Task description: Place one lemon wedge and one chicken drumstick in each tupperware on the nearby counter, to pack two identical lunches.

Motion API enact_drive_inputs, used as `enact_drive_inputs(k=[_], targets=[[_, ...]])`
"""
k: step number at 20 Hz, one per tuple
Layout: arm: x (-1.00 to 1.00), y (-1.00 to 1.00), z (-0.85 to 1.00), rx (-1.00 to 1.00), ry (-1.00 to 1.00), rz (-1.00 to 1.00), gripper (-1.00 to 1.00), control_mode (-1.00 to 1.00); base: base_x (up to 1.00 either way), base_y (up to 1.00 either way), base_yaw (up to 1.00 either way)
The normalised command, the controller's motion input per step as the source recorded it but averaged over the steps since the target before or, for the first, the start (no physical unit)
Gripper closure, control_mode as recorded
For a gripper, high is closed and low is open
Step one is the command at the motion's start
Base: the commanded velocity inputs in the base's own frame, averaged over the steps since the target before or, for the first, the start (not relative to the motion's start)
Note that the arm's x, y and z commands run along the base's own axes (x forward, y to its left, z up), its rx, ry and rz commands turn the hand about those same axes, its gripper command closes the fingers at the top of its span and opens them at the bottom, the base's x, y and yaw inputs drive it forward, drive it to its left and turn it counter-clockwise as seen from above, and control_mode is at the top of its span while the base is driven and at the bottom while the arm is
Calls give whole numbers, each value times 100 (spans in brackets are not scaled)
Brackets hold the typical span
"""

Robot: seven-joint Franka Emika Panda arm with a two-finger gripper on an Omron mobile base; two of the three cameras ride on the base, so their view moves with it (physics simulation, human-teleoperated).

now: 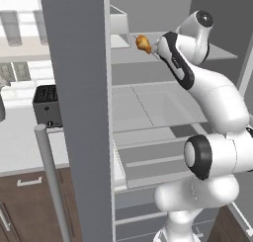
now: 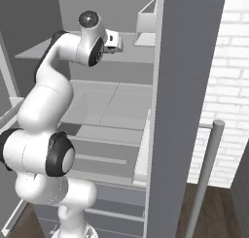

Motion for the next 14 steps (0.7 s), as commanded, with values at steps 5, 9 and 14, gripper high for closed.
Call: enact_drive_inputs(k=[5, 9, 14], targets=[[56, 0, 1, 0, 5, 7, -100, -100, 0, 0, 0], [36, -2, 3, 0, 4, 1, -100, -100, 0, 0, 0], [18, 0, 7, 0, 1, 0, -100, -100, 0, 0, 0]])
